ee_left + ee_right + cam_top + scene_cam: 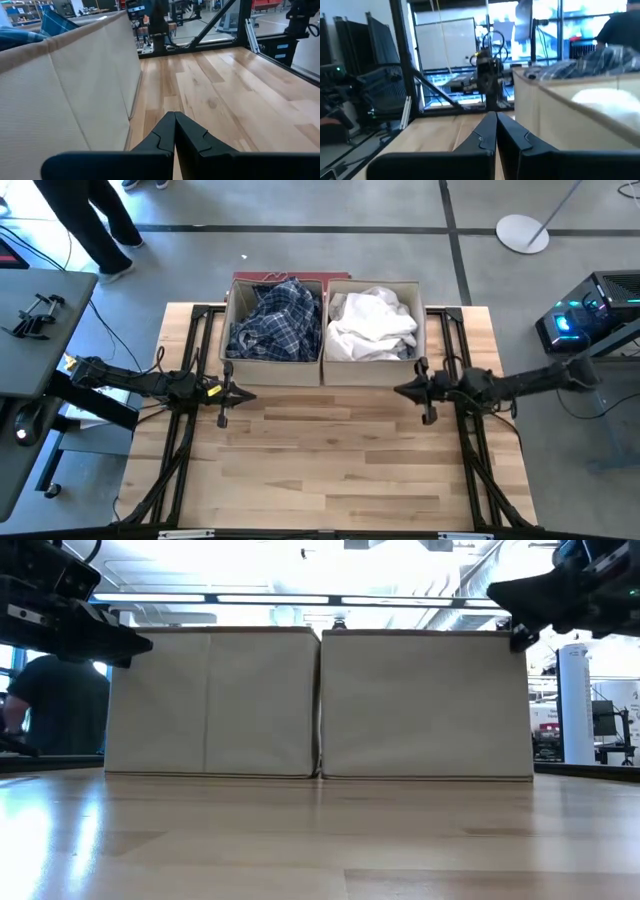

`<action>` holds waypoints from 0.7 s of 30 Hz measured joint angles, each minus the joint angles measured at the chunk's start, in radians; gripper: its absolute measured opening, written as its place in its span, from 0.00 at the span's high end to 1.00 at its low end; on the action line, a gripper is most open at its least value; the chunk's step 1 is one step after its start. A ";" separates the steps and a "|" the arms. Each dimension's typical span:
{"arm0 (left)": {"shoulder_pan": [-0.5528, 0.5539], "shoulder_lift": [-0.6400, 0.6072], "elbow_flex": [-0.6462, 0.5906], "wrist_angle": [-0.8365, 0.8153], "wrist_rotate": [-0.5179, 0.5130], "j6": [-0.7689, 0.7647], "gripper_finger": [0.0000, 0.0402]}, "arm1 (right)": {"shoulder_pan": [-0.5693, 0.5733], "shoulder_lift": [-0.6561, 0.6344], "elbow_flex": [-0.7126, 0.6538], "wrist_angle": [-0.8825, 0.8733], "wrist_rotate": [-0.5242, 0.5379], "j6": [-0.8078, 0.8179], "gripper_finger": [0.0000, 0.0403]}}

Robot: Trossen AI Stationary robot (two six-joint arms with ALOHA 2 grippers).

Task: Sort clothes
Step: Return to Home Position

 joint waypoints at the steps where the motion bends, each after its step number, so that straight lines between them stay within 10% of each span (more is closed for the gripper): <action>1: 0.000 0.001 0.000 0.000 0.000 0.000 1.00 | -0.045 -0.012 0.000 -0.001 -0.051 0.000 1.00; 10: 0.000 0.006 0.000 0.000 0.000 -0.003 1.00 | -0.272 -0.215 0.000 -0.083 -0.360 0.095 1.00; 21: 0.000 0.011 0.000 0.000 0.000 -0.003 1.00 | -0.153 -0.441 0.001 -0.526 -0.338 0.201 1.00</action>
